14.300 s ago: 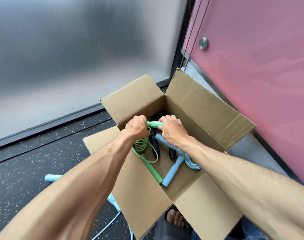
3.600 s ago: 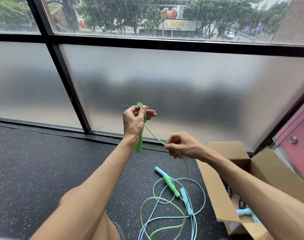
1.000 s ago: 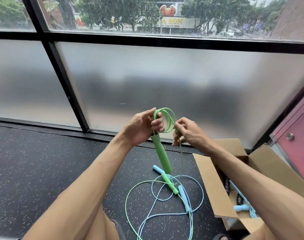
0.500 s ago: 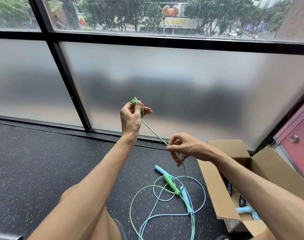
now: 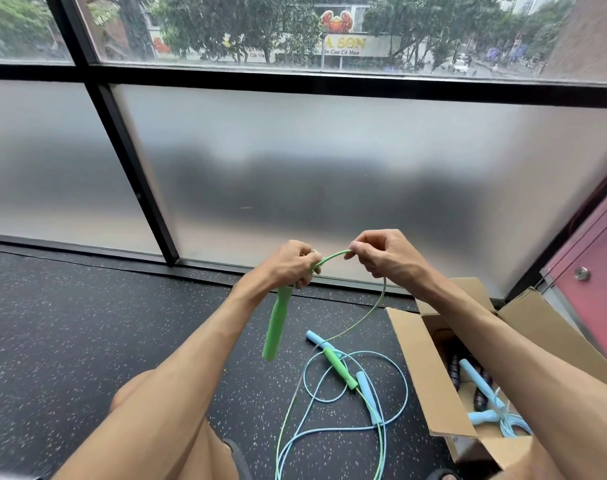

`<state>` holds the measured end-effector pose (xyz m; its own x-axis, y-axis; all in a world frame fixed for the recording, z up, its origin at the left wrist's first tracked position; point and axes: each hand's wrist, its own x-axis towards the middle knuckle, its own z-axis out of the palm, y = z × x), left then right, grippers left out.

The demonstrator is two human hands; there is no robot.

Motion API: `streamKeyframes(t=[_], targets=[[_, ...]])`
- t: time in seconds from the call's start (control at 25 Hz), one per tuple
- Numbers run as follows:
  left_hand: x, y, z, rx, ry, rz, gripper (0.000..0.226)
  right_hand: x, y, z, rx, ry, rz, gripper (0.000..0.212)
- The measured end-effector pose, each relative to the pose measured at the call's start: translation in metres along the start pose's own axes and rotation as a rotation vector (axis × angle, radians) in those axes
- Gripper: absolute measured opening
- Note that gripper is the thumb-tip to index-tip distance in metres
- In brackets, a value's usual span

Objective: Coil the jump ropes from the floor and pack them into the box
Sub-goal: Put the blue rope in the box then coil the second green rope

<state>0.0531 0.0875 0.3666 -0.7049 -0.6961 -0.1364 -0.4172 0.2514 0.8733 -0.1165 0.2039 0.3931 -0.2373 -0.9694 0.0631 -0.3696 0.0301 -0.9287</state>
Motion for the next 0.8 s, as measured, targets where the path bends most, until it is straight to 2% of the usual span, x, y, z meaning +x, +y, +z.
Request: streamKeyframes(t=[0.08, 0.2, 0.36, 0.44, 0.56, 0.8], targets=[[-0.004, 0.005, 0.002, -0.091, -0.128, -0.018, 0.041, 0.003, 0.003, -0.004, 0.000, 0.051, -0.006, 0.025], [-0.009, 0.009, -0.002, -0.379, -0.293, -0.016, 0.047, 0.005, 0.009, -0.007, 0.027, 0.088, -0.016, 0.025], [-0.015, 0.018, -0.010, -0.776, -0.366, 0.027, 0.042, 0.006, 0.016, 0.002, 0.064, 0.082, -0.007, 0.019], [-0.015, 0.020, -0.013, -0.968, -0.311, 0.076, 0.038, 0.006, 0.018, 0.010, 0.093, 0.050, 0.018, 0.014], [-0.012, 0.020, -0.016, -1.134, -0.134, 0.180, 0.033, 0.000, 0.020, 0.018, 0.135, -0.059, 0.111, 0.008], [-0.002, 0.010, -0.020, -1.150, 0.325, 0.252, 0.022, -0.008, 0.024, 0.023, 0.139, -0.291, 0.291, 0.017]])
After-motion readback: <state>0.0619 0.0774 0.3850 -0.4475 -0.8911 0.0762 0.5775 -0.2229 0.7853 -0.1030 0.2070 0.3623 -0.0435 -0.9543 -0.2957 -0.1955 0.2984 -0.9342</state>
